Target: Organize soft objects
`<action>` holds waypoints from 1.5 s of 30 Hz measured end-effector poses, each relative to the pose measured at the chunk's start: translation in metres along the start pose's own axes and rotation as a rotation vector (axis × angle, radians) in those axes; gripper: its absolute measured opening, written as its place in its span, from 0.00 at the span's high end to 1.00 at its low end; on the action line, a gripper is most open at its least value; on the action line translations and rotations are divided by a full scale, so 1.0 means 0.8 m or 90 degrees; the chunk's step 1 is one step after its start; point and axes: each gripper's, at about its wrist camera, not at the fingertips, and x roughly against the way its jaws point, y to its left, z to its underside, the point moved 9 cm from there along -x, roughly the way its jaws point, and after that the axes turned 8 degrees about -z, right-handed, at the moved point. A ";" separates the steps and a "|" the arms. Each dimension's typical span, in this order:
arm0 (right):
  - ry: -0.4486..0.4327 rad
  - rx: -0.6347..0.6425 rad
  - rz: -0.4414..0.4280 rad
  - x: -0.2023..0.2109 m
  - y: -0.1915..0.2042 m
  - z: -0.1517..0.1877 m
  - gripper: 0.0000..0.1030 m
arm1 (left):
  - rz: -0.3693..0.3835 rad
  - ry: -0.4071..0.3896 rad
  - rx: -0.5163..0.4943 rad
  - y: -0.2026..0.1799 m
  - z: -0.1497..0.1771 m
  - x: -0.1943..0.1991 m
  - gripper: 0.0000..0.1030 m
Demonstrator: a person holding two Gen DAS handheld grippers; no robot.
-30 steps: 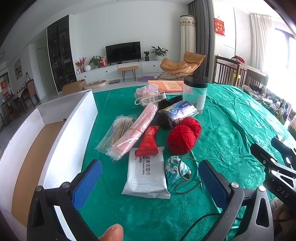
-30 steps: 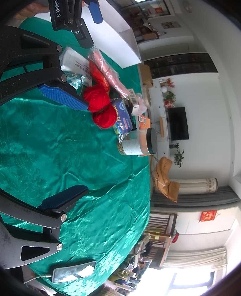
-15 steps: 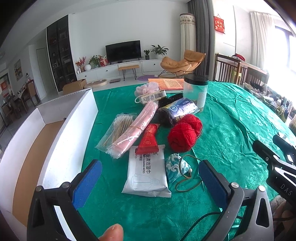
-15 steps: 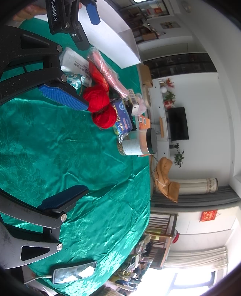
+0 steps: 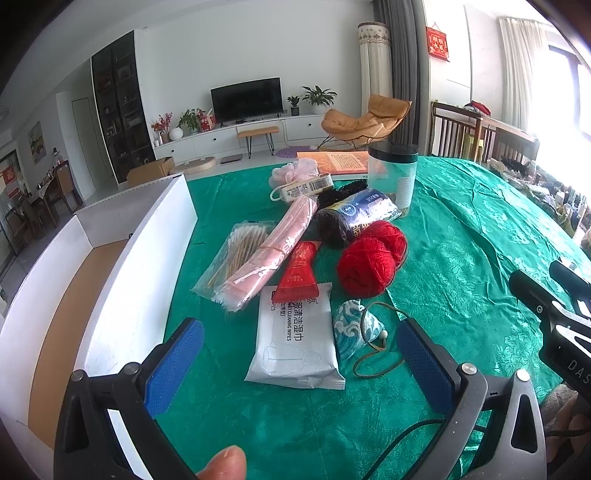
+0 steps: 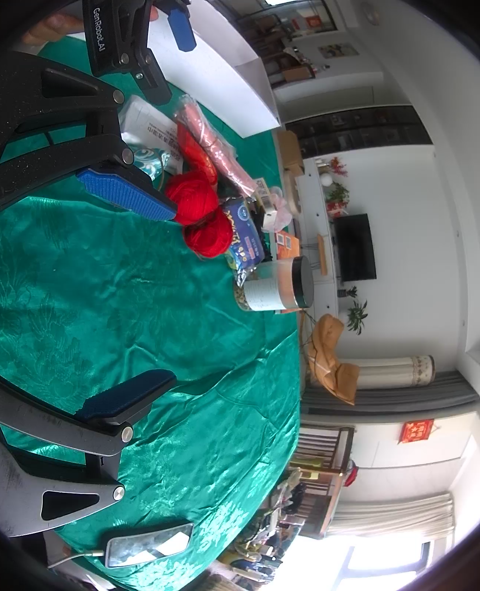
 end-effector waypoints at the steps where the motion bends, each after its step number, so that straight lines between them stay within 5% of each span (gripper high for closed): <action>1: 0.000 0.000 0.000 0.001 -0.001 0.000 0.17 | 0.000 0.000 0.000 0.000 0.000 0.000 0.00; 45: 0.000 -0.007 -0.007 -0.003 0.008 0.003 0.17 | -0.007 0.024 -0.013 -0.001 0.018 -0.011 0.00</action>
